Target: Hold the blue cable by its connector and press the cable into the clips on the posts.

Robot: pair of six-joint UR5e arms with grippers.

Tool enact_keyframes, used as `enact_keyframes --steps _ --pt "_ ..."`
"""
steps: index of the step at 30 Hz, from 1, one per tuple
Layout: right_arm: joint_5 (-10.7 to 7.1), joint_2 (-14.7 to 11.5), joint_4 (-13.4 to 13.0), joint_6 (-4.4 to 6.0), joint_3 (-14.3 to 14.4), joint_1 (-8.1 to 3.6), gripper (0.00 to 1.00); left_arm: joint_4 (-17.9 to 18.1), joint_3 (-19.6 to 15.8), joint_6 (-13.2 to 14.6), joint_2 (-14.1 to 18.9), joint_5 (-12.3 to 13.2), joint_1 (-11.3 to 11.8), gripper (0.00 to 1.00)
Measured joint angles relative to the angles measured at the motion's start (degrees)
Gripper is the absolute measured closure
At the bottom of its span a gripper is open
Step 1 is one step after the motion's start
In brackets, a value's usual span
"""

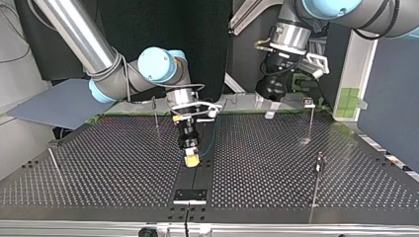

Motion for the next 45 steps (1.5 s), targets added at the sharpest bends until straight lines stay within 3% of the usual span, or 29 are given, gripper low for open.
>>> enact_keyframes --steps 9,29,36,45 --pt "-0.02 0.00 0.06 -0.23 0.02 0.01 1.00 -2.46 1.85 4.11 0.04 -4.71 4.70 0.00" --pt "-0.24 0.00 0.28 -0.27 0.04 0.04 1.00 -2.01 4.30 12.13 0.06 -14.64 14.81 0.00" --pt "-0.25 0.01 0.28 -0.27 0.05 0.26 1.00 -2.07 4.62 15.55 0.05 -12.89 17.83 0.00" --pt "-0.25 0.00 0.29 -0.27 0.04 0.43 1.00 -2.09 4.89 19.61 -0.39 -8.22 19.10 0.00"
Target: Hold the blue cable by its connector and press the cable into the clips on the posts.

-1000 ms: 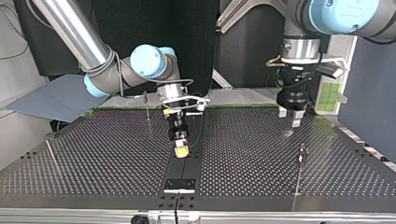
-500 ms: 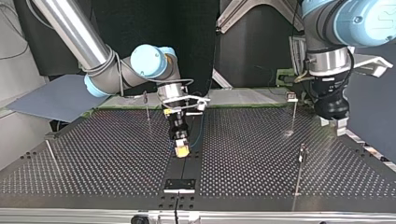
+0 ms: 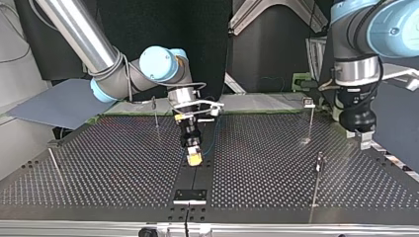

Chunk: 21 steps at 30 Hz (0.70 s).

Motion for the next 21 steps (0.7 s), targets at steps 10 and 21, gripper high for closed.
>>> enact_keyframes --steps 10,21 --pt "0.00 0.00 0.09 0.00 0.00 0.01 1.00 -0.49 0.14 1.77 -2.33 4.98 -0.24 0.00" --pt "0.00 0.00 0.09 0.00 0.00 0.02 1.00 -0.48 0.59 1.87 -2.40 10.52 0.38 0.00"
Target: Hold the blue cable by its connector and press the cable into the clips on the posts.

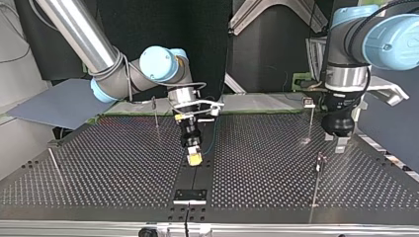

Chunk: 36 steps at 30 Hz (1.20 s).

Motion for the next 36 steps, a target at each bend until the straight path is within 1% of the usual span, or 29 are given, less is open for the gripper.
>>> enact_keyframes --steps 6,9,21,36 --pt "0.00 0.00 0.00 0.00 0.00 0.02 1.00 0.24 0.12 -0.37 -0.03 2.86 0.19 0.00" --pt "0.00 0.00 0.00 0.00 0.01 0.06 1.00 0.40 0.17 -0.51 -0.04 3.59 0.39 0.00" --pt "0.00 0.00 0.00 0.00 0.02 0.17 1.00 0.88 0.02 -0.89 -0.06 4.03 1.11 0.00" --pt "0.00 0.00 0.00 0.00 0.01 0.16 1.00 0.96 -0.05 -0.92 -0.05 4.41 1.17 0.00"
